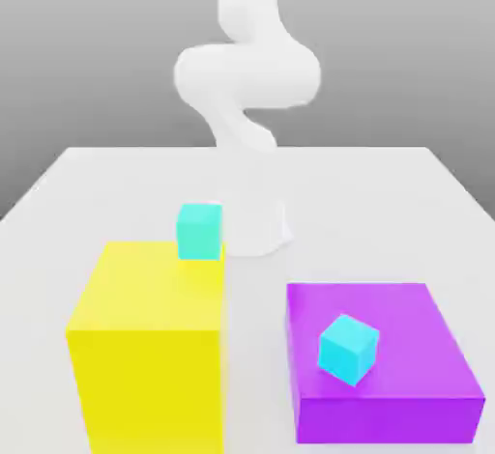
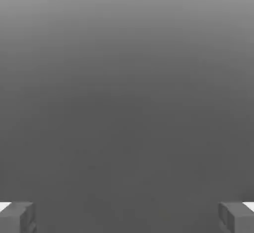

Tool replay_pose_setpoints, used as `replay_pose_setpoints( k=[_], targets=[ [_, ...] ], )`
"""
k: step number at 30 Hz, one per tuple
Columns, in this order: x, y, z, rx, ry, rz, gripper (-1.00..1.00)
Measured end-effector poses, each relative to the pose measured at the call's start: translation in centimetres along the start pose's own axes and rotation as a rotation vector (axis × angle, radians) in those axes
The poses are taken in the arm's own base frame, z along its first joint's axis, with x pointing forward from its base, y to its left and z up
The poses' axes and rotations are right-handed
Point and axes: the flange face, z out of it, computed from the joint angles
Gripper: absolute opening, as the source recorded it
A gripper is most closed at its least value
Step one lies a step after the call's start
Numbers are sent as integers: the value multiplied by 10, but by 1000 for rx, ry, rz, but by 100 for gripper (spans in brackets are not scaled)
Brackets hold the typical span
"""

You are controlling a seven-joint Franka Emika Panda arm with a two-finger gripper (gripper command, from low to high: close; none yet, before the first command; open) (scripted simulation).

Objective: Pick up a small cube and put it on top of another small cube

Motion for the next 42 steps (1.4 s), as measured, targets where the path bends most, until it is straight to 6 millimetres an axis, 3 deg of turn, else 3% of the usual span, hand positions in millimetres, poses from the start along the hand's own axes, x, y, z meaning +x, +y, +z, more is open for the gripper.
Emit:
replay_pose_setpoints(
  k=[5,10,15,20,30,34,37,38,42],
  targets=[
    [28,14,85,-181,29,214,0],
    [55,49,167,-336,53,428,0],
    [77,102,244,-472,74,649,0],
    [97,178,311,-594,97,895,0],
    [89,320,419,-770,97,1380,0],
    [77,377,451,-820,92,1585,0],
    [57,406,486,-827,91,1623,0],
    [51,413,496,-828,92,1625,-100],
    [51,413,496,-826,92,1626,-100]
  ],
)
